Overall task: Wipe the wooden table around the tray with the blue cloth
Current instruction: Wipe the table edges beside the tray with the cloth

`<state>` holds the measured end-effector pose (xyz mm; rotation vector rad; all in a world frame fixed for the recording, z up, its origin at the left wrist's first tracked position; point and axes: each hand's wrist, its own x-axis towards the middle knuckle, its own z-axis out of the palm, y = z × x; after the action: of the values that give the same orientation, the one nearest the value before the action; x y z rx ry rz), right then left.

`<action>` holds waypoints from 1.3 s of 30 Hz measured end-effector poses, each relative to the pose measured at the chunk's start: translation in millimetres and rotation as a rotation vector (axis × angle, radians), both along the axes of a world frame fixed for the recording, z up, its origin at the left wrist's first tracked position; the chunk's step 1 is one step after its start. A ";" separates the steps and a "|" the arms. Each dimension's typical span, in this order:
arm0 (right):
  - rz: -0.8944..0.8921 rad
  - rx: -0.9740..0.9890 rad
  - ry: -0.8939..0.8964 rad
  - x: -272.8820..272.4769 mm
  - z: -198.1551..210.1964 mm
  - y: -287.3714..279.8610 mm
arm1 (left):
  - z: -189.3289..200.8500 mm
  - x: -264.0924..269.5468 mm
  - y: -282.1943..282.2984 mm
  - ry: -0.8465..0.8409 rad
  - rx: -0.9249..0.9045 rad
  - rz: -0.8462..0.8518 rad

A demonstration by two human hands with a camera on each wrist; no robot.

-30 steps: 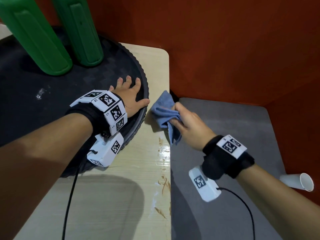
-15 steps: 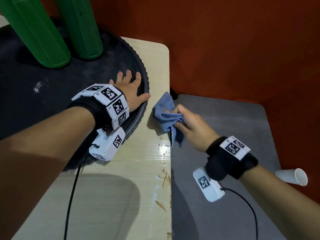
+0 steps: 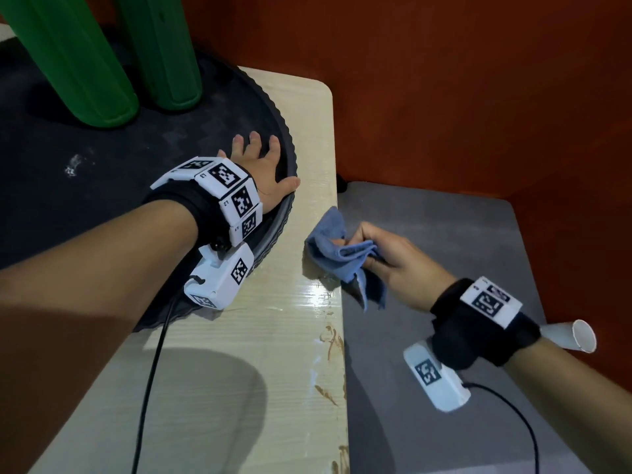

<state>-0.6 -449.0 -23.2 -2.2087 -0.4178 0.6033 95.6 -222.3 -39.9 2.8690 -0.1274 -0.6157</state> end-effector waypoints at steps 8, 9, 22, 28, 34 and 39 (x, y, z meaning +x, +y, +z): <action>-0.058 0.008 0.030 -20.1 -4.8 2.8 | -2.4 2.0 -0.3 0.003 0.010 -0.002; -0.061 0.024 0.047 -28.9 -5.5 1.0 | -2.6 2.5 -0.4 0.003 0.011 -0.002; -0.164 0.111 0.040 8.2 -17.5 3.7 | -5.2 1.3 -2.1 -0.026 0.006 0.004; -0.163 0.085 0.091 -45.6 -17.0 -1.1 | 6.3 -1.9 -1.8 -0.018 -0.011 0.002; -0.193 0.120 0.096 -56.4 -13.9 0.6 | 27.1 -32.6 -8.3 -0.033 -0.048 -0.087; -0.245 0.116 0.037 -28.8 -12.6 10.8 | 20.8 -70.1 -14.3 0.025 -0.019 -0.184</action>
<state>-29.4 -438.3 -35.9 -2.0937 -0.1543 0.4746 25.5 -236.6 -19.1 2.8502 -0.3955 -0.6792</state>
